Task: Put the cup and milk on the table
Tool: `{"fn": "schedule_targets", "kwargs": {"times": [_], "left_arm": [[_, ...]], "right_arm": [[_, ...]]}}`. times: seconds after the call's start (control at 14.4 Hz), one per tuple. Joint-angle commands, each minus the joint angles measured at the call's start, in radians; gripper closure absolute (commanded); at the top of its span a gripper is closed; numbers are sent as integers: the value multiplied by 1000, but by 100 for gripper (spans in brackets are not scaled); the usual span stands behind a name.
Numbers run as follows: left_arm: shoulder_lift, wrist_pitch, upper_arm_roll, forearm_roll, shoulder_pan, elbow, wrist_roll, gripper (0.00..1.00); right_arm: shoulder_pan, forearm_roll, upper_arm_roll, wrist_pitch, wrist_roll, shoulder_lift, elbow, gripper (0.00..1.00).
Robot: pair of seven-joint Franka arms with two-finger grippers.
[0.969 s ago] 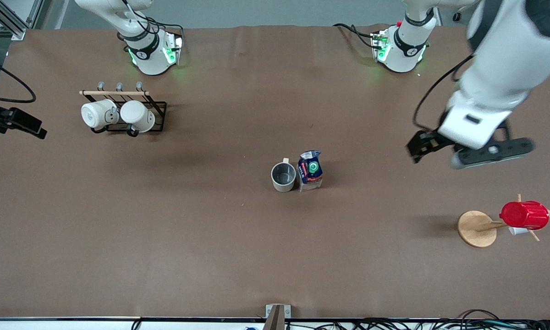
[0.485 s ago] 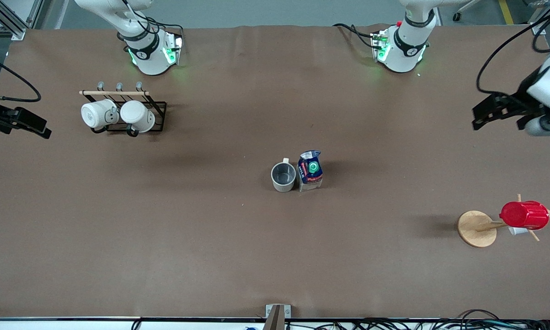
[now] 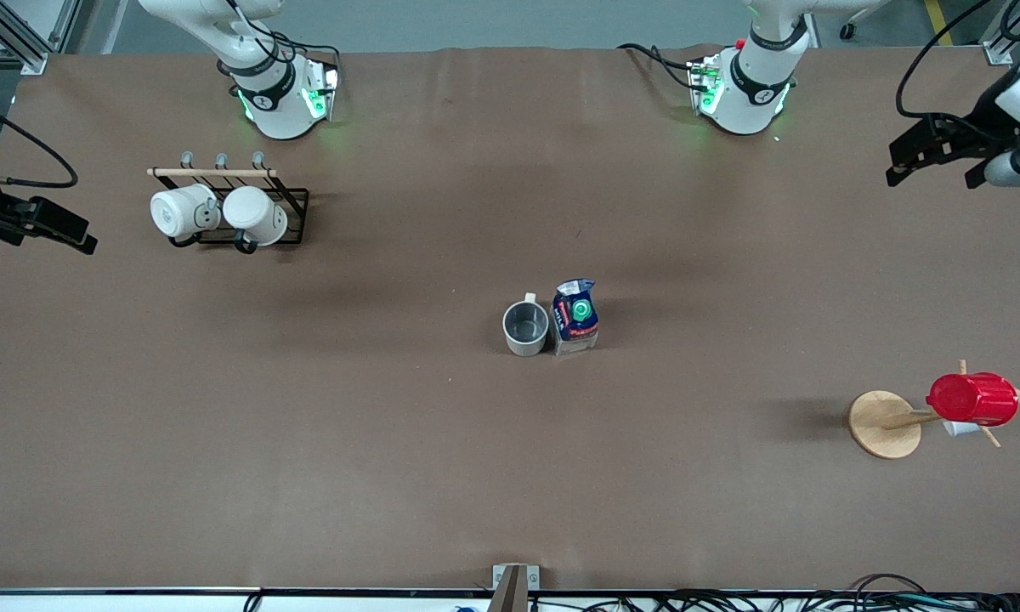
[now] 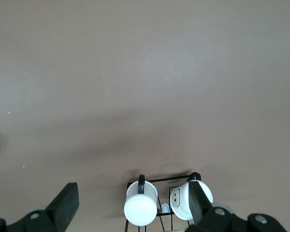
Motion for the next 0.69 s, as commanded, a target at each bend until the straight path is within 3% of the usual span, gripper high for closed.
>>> {"fn": "schedule_targets", "kwargs": {"times": [0.0,0.62], "left_arm": [[-39,-33,18,-3,-30,-22,13,0],[-4,-44,18,4,-34,39,8,0]], "right_arm": [[-4,18,1,-12,-12,-3,8,0],[-4,18,1,-12,-9,-1,8,0]]}}
